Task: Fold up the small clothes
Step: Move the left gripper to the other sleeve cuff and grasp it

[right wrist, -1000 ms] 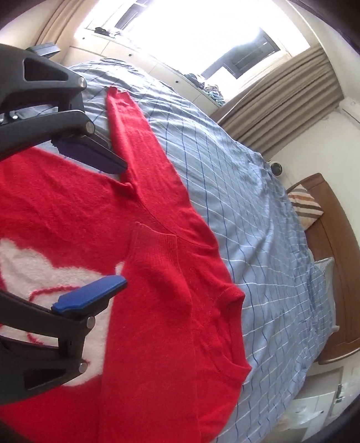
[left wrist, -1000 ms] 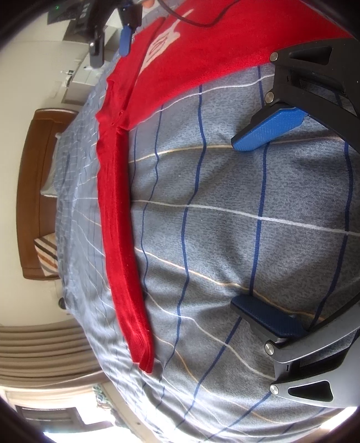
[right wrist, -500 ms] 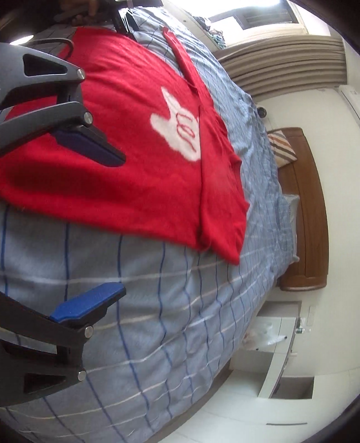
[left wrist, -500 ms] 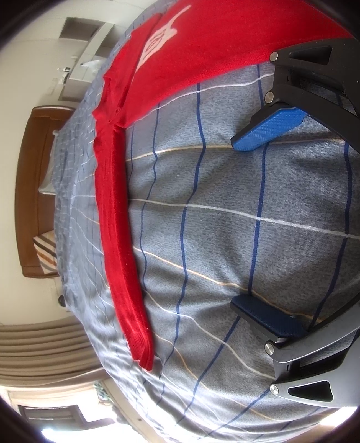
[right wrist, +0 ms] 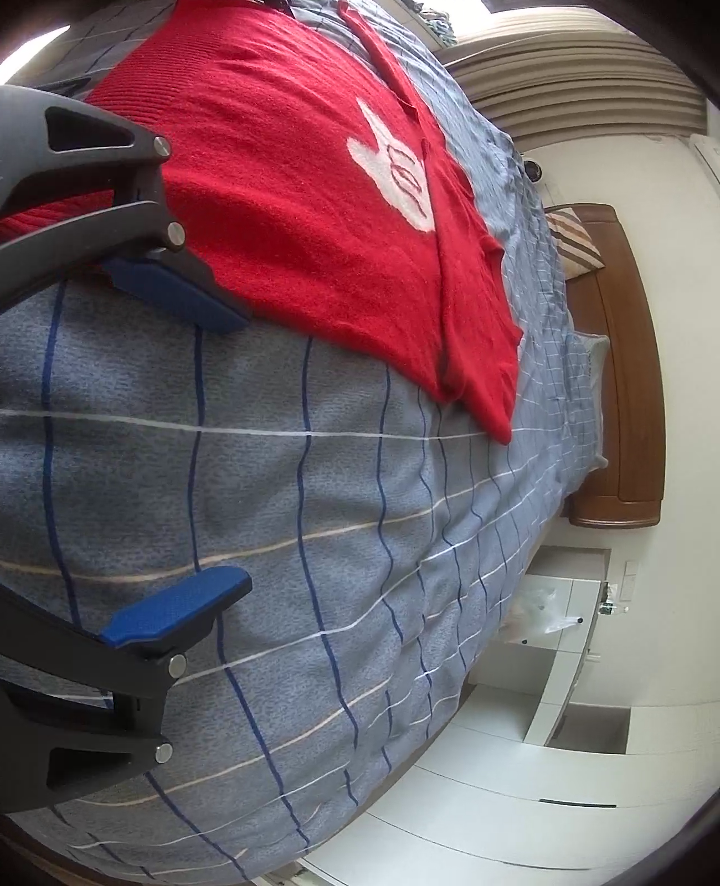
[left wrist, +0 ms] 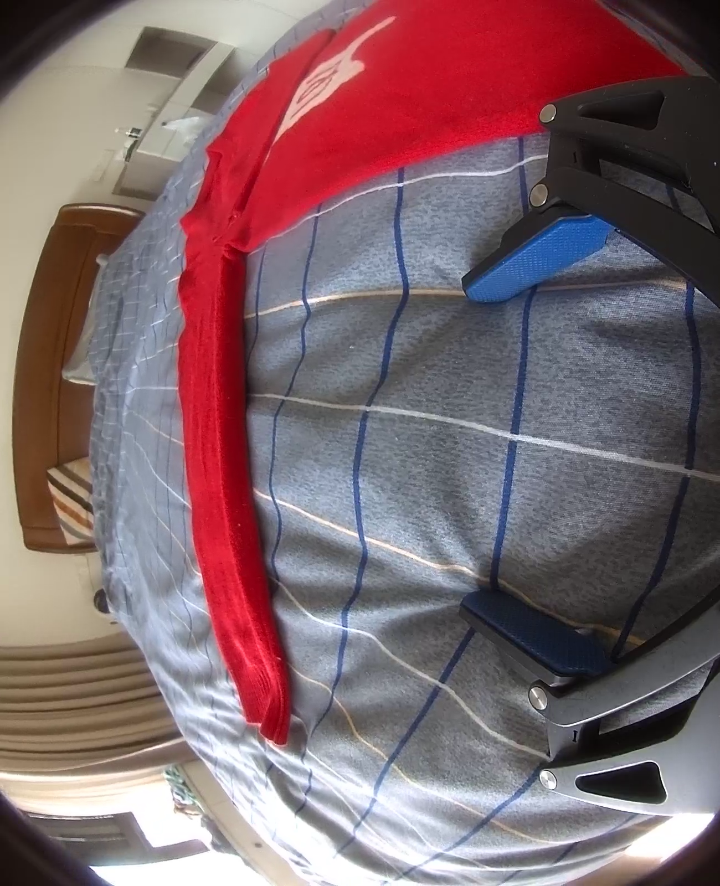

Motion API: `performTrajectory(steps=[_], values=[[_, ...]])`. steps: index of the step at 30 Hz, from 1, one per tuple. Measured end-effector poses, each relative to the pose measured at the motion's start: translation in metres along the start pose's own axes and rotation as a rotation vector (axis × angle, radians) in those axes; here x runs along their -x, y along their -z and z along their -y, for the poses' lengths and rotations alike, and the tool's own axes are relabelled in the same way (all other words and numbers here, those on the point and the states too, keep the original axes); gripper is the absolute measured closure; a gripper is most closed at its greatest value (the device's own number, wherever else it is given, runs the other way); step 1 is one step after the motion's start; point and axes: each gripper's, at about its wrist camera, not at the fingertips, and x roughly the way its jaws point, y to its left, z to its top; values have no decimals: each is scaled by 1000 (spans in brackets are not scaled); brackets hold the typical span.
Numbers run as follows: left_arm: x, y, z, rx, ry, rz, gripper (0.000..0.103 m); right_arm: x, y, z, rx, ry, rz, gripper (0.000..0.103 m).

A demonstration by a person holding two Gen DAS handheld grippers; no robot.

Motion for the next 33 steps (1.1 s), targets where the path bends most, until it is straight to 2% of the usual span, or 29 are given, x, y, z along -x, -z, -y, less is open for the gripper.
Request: performTrajectory(steps=[11, 16, 19, 22, 24, 27, 33], values=[[8, -5, 3, -17, -28, -30, 0, -10, 4, 9, -48, 1, -29, 11], [30, -12, 8, -75, -83, 11, 0, -13, 6, 10, -61, -1, -35, 7], [47, -30, 4, -91, -100, 48, 0, -14, 7, 11, -66, -3, -36, 6], [60, -58, -15, -75, -82, 57, 0, -14, 7, 11, -67, -4, -37, 5], [67, -76, -38, -31, -63, 63, 0, -14, 7, 11, -67, -4, -37, 4], [66, -97, -89, 109, -26, 57, 0, -15, 7, 10, -65, -1, -37, 3], [21, -101, -199, 543, 75, -62, 1, -17, 8, 8, -57, 6, -32, 2]])
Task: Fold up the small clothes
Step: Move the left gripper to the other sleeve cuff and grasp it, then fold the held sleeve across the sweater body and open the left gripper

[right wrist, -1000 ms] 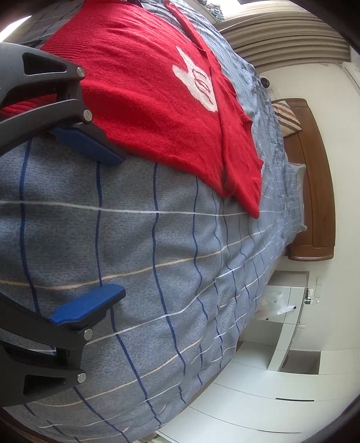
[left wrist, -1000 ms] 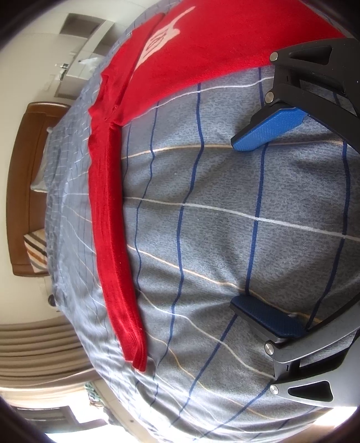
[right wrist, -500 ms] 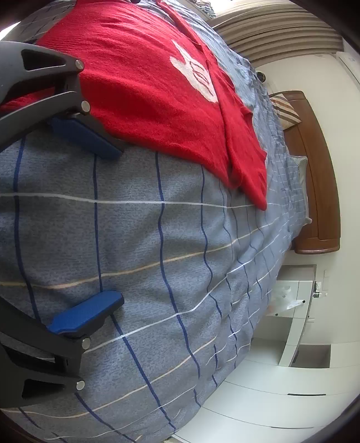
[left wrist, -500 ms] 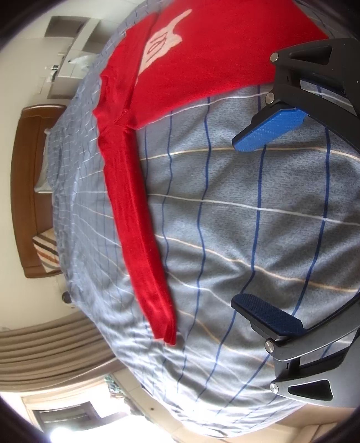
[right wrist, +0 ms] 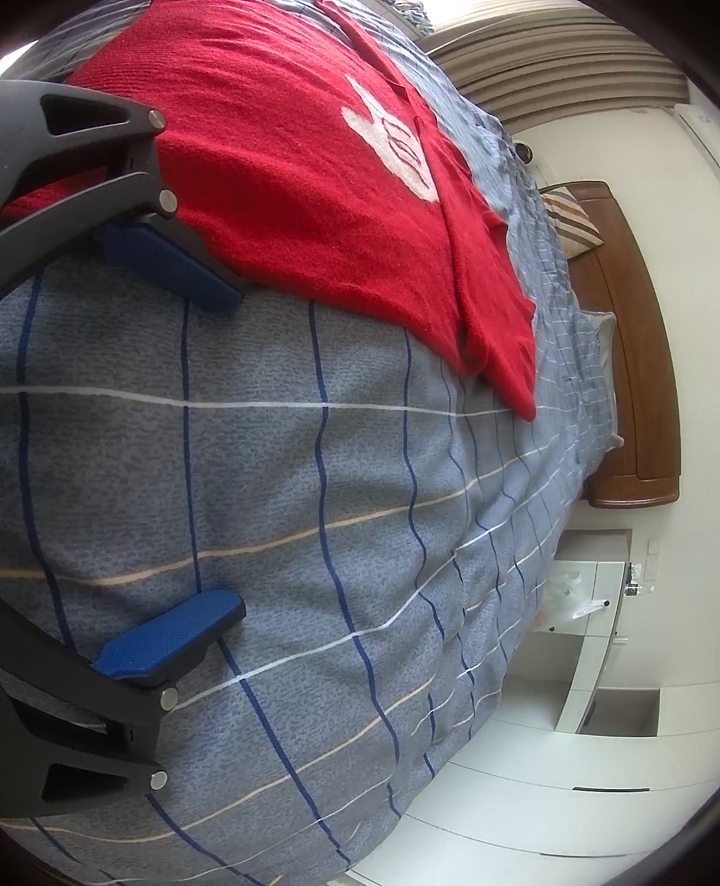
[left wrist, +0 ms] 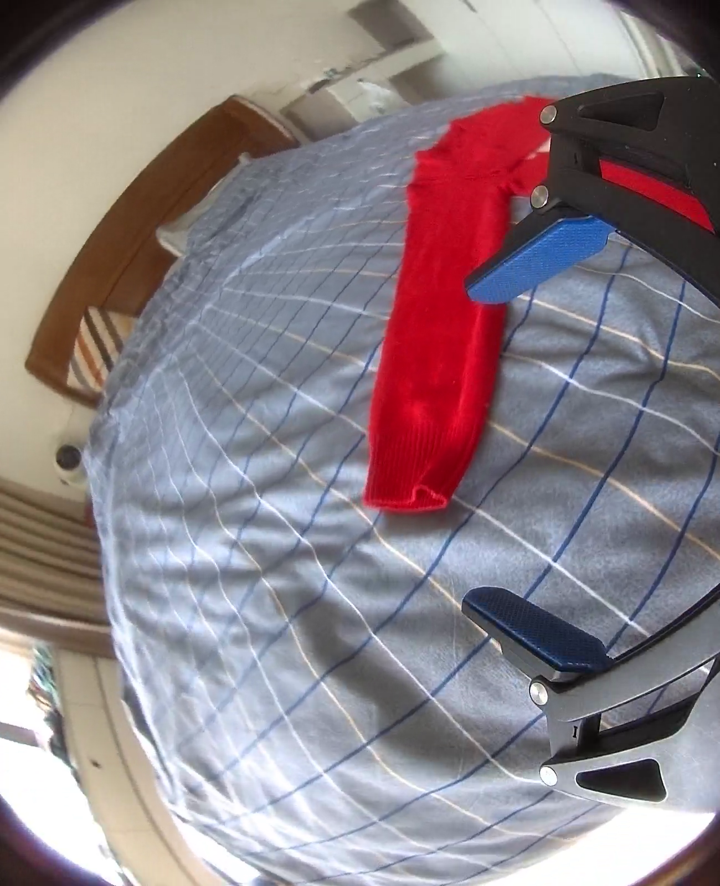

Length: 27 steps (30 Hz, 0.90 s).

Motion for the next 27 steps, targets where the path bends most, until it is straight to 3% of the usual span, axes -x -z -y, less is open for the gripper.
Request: performTrajectory(steps=[2, 4, 6, 11, 13, 14, 17, 20, 24, 27], values=[[-19, -7, -13, 75, 6, -43, 2, -1, 0, -1, 5, 5, 3, 1], [-36, -11, -10, 76, 16, -73, 5, -2, 1, -2, 11, 11, 6, 1], [-51, -13, 1, 57, 21, -99, 17, -2, 2, -3, 13, 13, 10, 1], [-84, -13, 17, 50, -7, -171, 36, -2, 2, -2, 13, 14, 11, 1], [-90, -13, 20, 35, -31, -173, 67, -2, 2, -2, 13, 13, 11, 1], [-91, -13, 22, 23, -48, -171, 103, -2, 2, -2, 13, 13, 11, 1], [-75, -22, 29, 25, -51, -119, 100, -1, 2, -2, 12, 13, 9, 1], [-49, -40, 68, -59, -16, -50, 101, -1, 2, -2, 10, 12, 5, 1], [-13, -56, 175, -265, 96, 12, 101, -2, 1, -1, 5, 8, -3, 0], [6, -50, 271, -420, 215, 30, 101, -2, 0, 0, 2, 4, -6, 0]])
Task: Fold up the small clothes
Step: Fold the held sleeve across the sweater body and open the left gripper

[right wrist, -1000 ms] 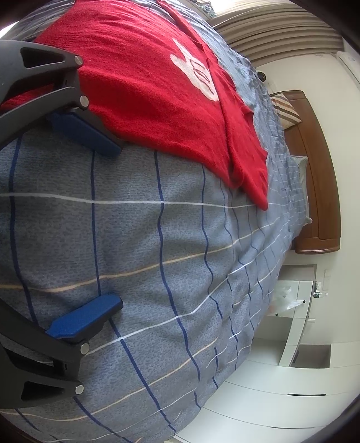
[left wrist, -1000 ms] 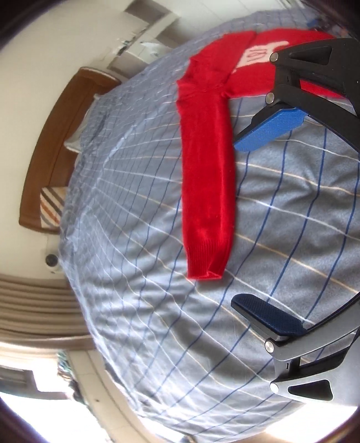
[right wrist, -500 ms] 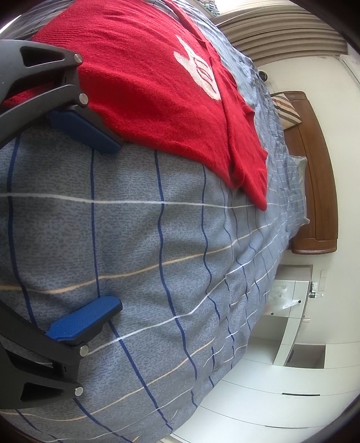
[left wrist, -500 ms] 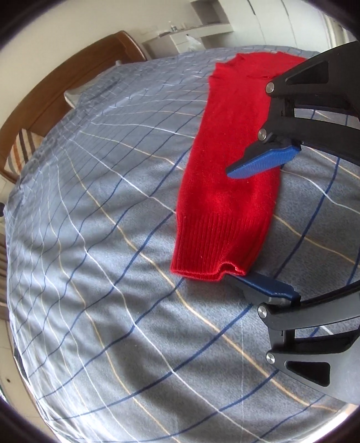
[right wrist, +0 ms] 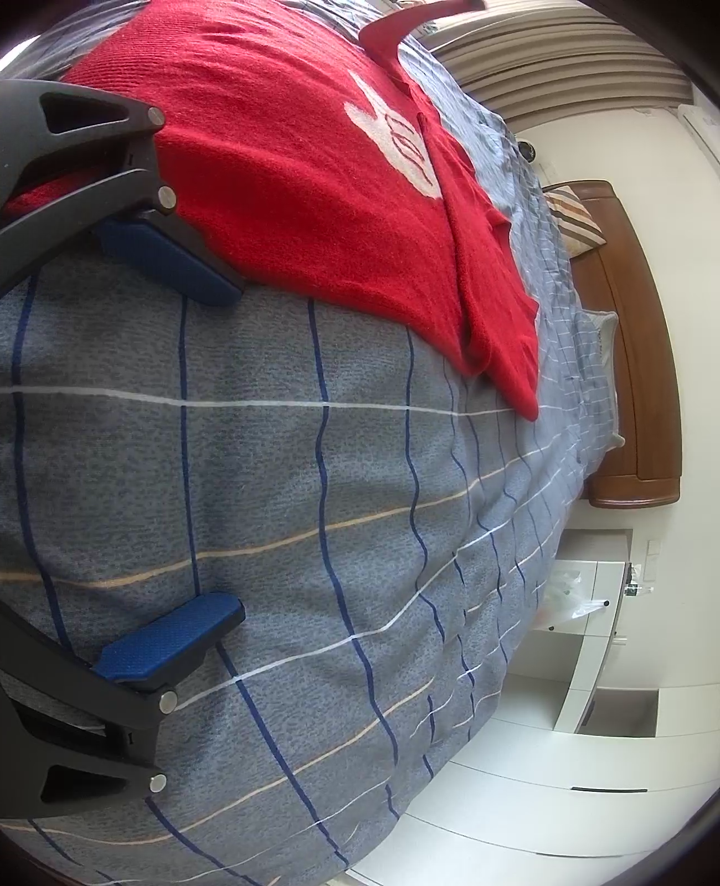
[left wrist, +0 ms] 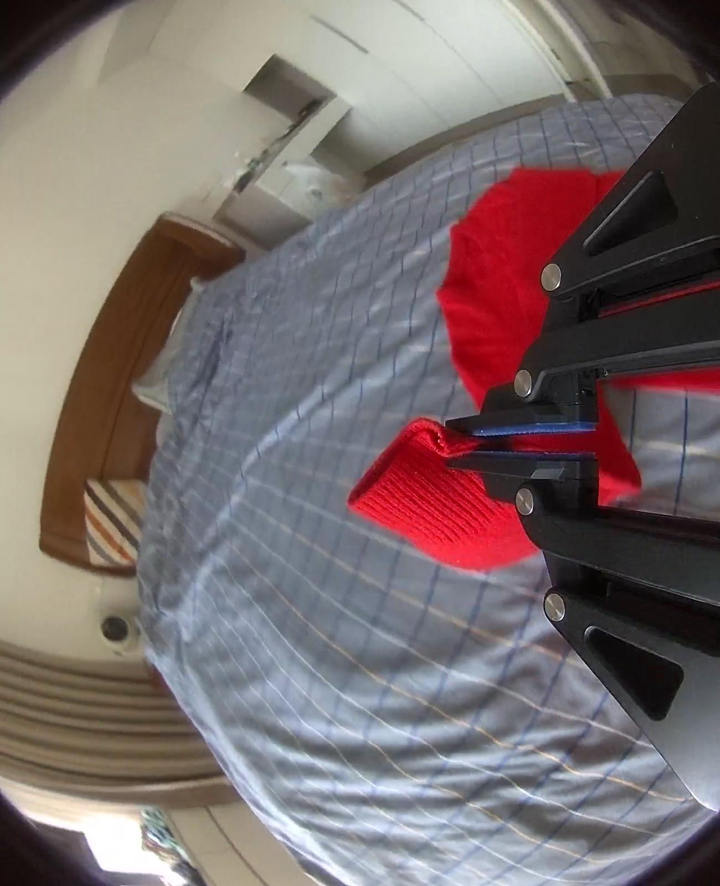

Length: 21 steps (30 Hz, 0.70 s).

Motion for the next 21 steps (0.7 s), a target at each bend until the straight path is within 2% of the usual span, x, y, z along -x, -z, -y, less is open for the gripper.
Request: performTrajectory(steps=[2, 5, 7, 10, 11, 12, 14, 15, 17, 21], values=[[-8, -12, 61, -83, 86, -3, 101, 0, 0, 0, -1, -1, -1, 0], [-31, -12, 143, -190, 190, -42, 100, 0, 0, 0, -1, -1, 0, 0], [-52, 0, 188, -258, 223, -78, 100, 0, 0, 0, -2, -2, 0, 0], [-91, 29, 236, -325, 271, -162, 98, 0, 0, 1, -3, -5, 0, 0], [-104, 41, 246, -334, 281, -197, 86, 0, 0, 1, -3, -6, 0, 0], [-117, 53, 254, -339, 293, -232, 54, 0, 0, 1, -3, -6, 1, 0], [-135, 72, 262, -335, 242, -261, 17, 0, 0, 1, -3, -7, 1, 0], [-136, 80, 266, -329, 228, -248, 16, 0, 0, 1, -3, -9, 1, 0], [-136, 89, 257, -308, 245, -260, 16, 0, 0, 2, -5, -12, 0, 0], [-119, 95, 218, -258, 185, -234, 15, -1, 0, 2, -4, -11, -3, 0]])
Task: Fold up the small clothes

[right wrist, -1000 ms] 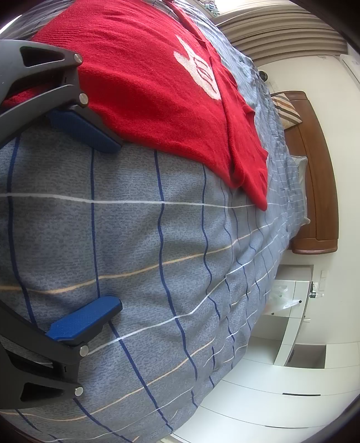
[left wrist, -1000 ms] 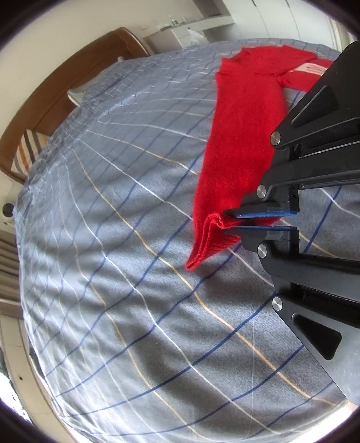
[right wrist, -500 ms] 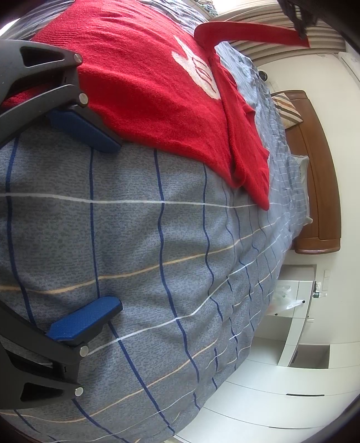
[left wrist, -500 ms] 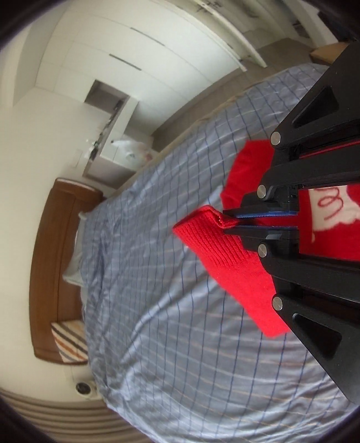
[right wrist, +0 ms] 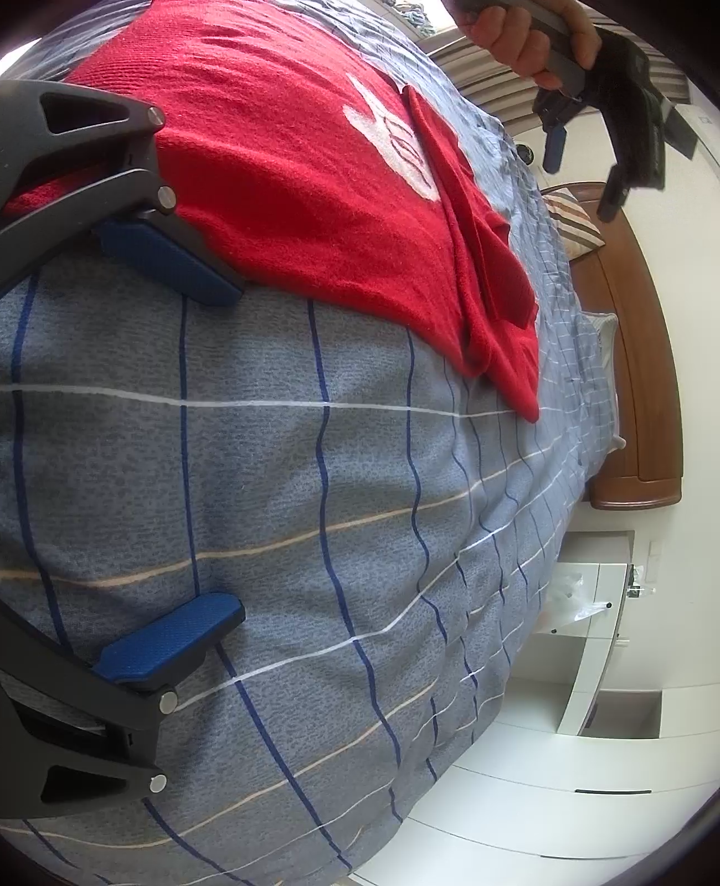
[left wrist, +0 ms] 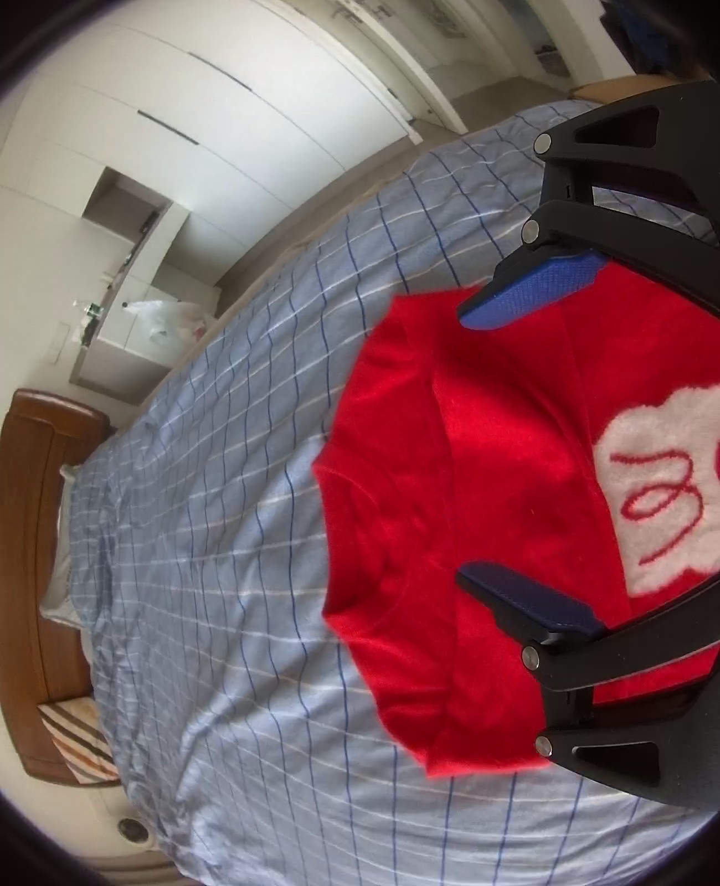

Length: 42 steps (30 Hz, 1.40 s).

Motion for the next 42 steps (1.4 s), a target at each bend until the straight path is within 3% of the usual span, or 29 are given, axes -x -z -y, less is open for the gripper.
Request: performTrajectory(steps=[4, 8, 12, 17, 21, 30, 33, 35, 37, 38, 40, 42], values=[[35, 37, -48, -3, -91, 33, 11, -1, 0, 0, 1, 3, -2, 0], [57, 89, -90, 2, -183, 4, 9, -1, 0, -1, 1, 5, -2, 0], [72, 141, -122, 81, -206, -26, 9, -1, 0, -1, 1, 5, -1, 0], [90, 189, -144, 182, -232, -1, 9, -1, 0, -1, 4, 9, 4, 0], [96, 211, -153, 181, -294, 17, 9, -1, 1, -1, 6, 13, 9, 0], [102, 233, -174, 241, -340, 77, 9, 7, -2, 1, -4, 14, -7, 1], [105, 240, -184, 268, -342, 116, 9, 39, -13, 4, -24, 31, 70, 2], [104, 247, -192, 293, -317, 138, 9, 57, -36, 7, -61, -51, 105, 14], [101, 255, -197, 296, -305, 162, 9, 59, -72, 5, -102, -167, 65, 35], [100, 259, -197, 288, -307, 177, 9, 53, -93, 1, -123, -244, 23, 40], [99, 263, -193, 248, -320, 208, 8, 27, -134, -11, -187, -402, -94, 69], [96, 267, -187, 203, -343, 220, 6, -16, -163, -22, -299, -523, -221, 81]])
